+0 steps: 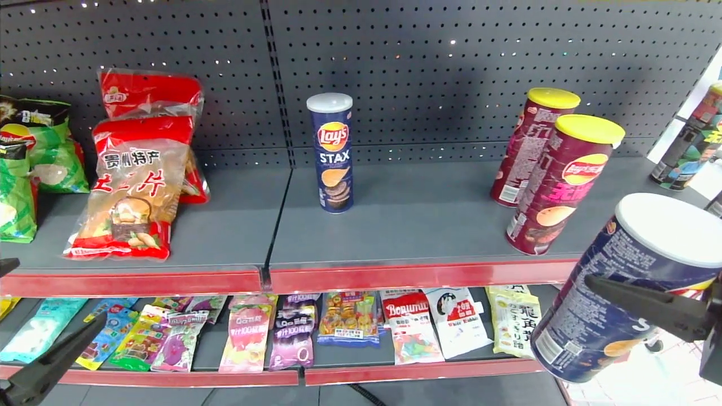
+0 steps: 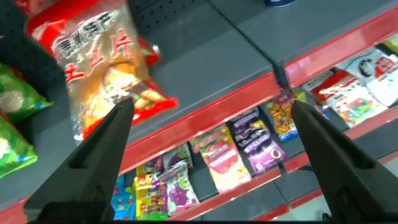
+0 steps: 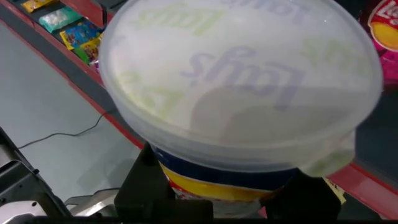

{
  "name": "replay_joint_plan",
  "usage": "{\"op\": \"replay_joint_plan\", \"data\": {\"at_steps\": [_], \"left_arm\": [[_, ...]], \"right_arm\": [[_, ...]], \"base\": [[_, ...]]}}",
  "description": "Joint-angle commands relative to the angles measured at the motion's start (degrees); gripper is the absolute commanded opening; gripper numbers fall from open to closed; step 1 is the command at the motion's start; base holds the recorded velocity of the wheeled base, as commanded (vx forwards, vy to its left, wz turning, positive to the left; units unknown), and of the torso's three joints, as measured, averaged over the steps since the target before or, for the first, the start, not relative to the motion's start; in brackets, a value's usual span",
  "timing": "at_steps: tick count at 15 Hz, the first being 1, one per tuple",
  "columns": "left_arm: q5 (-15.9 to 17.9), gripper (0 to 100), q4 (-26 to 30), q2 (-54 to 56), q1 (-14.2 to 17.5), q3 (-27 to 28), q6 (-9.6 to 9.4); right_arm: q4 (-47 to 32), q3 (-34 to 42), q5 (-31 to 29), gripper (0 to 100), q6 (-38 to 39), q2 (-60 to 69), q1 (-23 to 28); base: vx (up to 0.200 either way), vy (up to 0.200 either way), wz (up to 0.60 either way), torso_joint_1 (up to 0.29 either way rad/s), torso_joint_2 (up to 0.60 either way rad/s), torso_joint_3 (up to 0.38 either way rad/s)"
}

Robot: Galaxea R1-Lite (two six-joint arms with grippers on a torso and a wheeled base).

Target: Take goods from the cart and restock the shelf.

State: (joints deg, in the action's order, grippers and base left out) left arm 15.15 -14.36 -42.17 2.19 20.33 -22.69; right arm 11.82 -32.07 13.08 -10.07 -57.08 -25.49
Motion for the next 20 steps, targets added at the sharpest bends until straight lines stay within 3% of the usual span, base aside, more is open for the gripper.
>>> {"op": "replay_joint_plan", "data": {"at_steps": [1,9,14,17,18,20], "left_arm": [[0.0,100,0.0,-0.1,0.0,0.0,0.01],[0.0,100,0.0,0.0,0.0,-0.1,0.01],[0.0,100,-0.1,0.1,-0.1,-0.1,-0.96],[0.5,100,0.1,-0.2,-0.3,0.2,-2.63],[0.8,100,-0.1,-1.9,-1.6,1.0,-3.50],[2.9,100,0.0,-6.6,-7.9,4.6,-2.89]], "right_arm": [[0.0,0.1,0.0,0,0.0,-0.1,0.0],[0.0,0.1,0.0,0,0.0,-0.1,0.0],[0.0,-0.6,-0.1,0,0.3,0.2,0.0],[0.3,-0.9,-0.2,0,0.3,0.5,0.2],[0.6,-0.4,-0.3,0,0.2,1.0,0.2],[0.6,-0.5,-1.0,0,0.0,1.7,0.2]], "base": [[0.000,0.200,0.00,0.002,0.00,0.007],[0.000,0.200,0.00,0.002,0.00,0.004],[0.000,0.000,0.00,0.000,0.00,0.000],[0.000,0.000,0.00,0.000,0.00,0.000],[0.000,0.000,0.00,0.000,0.00,0.000],[0.000,0.000,0.00,0.000,0.00,0.000]]}}
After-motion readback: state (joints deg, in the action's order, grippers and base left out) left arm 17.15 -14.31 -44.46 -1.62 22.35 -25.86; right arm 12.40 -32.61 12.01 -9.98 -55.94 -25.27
